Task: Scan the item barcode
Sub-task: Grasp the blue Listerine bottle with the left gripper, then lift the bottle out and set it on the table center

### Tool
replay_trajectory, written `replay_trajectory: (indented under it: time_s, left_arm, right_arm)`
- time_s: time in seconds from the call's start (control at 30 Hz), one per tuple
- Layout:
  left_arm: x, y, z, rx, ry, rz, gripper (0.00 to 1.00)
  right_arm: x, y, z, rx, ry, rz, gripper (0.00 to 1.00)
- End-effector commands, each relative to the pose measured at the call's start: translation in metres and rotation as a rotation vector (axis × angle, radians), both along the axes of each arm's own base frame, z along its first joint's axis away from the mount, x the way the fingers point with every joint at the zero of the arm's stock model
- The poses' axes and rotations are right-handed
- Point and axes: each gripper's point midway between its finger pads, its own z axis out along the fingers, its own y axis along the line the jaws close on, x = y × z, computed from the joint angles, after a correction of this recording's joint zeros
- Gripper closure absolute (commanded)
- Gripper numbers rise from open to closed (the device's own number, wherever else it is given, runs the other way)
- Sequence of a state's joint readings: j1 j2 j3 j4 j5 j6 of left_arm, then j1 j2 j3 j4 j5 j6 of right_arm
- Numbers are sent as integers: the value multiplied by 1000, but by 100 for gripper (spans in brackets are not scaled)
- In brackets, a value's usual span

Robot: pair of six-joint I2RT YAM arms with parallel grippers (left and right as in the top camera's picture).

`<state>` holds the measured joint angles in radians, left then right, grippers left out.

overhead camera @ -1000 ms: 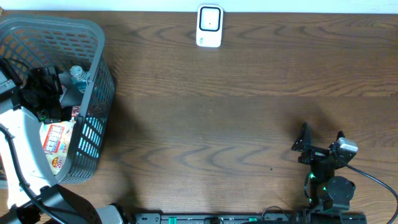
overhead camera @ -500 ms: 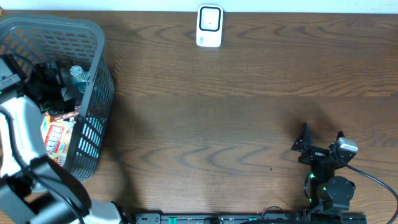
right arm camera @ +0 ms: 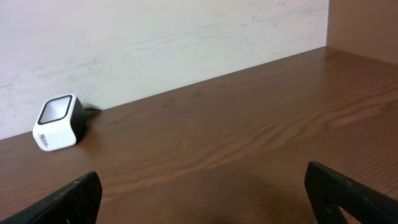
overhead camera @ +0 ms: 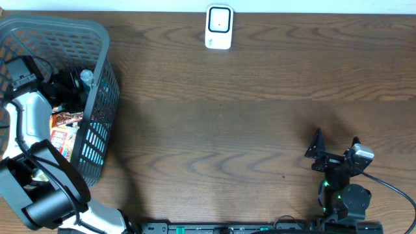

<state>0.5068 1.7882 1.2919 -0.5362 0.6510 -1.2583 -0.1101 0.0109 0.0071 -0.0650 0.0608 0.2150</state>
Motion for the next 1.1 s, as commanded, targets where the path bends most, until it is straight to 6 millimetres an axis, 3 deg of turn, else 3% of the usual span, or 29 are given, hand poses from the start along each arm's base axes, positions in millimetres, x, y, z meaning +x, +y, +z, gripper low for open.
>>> replay_trajectory:
  time_s: [0.0,0.23,0.6,0.77,0.9,1.07]
  left_arm:
    - [4,-2,4,-5,-13,-9,49]
    - [5,-6,8,-26,-29,-22,68]
    - [15,-4,48,20,-168,-39,72]
    - [22,1,86,96,-292,-41,73]
    - [18,18,119,225,-361,17,73]
    - [11,21,132,246,-378,34,72]
  right_arm:
    - [-1,-2,0,-15,2,-10,1]
    - [-1,-2,0,-15,2,-10,1]
    - [-1,-2,0,-15,2,-10,1]
    - [-1,-2,0,-15,2,-10,1]
    - [-1,-2,0,-15,2,-10,1]
    - [-1,-2,0,-15,2,-10,1]
